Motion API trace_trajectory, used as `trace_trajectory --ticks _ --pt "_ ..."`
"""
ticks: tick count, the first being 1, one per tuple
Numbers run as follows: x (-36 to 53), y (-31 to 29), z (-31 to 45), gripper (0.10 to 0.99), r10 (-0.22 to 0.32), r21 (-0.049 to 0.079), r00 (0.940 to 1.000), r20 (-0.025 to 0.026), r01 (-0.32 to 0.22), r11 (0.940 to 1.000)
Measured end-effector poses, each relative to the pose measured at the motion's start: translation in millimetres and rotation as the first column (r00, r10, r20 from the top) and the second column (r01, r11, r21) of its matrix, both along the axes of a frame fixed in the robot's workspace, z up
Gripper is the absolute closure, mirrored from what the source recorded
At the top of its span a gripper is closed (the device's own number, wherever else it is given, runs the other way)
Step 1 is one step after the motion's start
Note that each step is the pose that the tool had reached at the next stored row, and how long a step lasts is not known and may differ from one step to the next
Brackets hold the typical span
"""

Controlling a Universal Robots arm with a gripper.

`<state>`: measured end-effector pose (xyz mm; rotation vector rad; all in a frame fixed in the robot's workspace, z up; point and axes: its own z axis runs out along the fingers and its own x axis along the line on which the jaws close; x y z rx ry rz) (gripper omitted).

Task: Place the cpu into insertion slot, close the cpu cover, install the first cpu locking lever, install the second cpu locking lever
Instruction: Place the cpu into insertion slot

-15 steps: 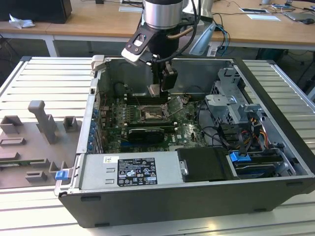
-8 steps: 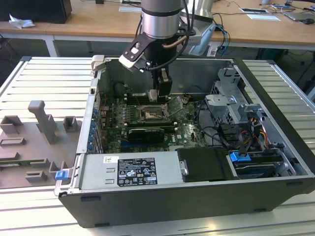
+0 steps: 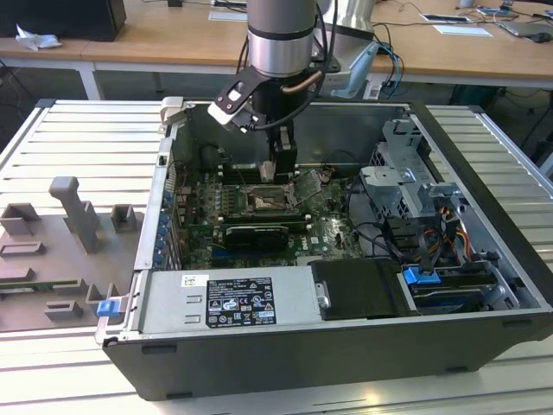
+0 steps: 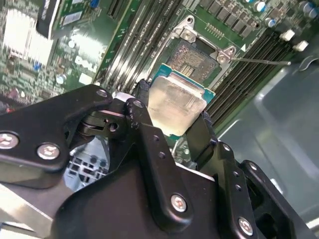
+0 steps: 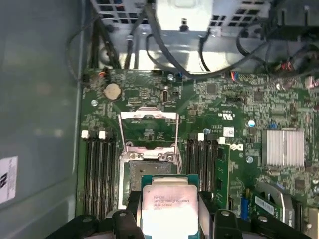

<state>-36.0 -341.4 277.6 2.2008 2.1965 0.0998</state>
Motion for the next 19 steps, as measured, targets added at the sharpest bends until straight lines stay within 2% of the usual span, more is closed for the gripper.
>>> trace_trajectory --ticks 3,7,8,13,17,19 --pt "0.0 0.2 -7.1 0.545 -0.054 0.0 0.9986 0.0 0.054 0.9986" --pt "0.0 0.7 -15.6 0.545 -0.06 0.0 0.9982 -0.0017 0.06 0.9982" --pt "-0.2 0.9 -17.3 0.545 -0.058 0.0 0.9983 -0.0018 0.058 0.9983" --pt "-0.5 1.6 -25.3 0.545 0.023 0.0 0.9997 -0.0016 -0.023 0.9997" --pt "-0.7 3.6 -29.3 0.545 0.024 0.0 0.9997 -0.0015 -0.024 0.9997" --pt "-3.6 9.3 -36.1 0.545 0.024 0.0 0.9997 -0.0014 -0.024 0.9997"
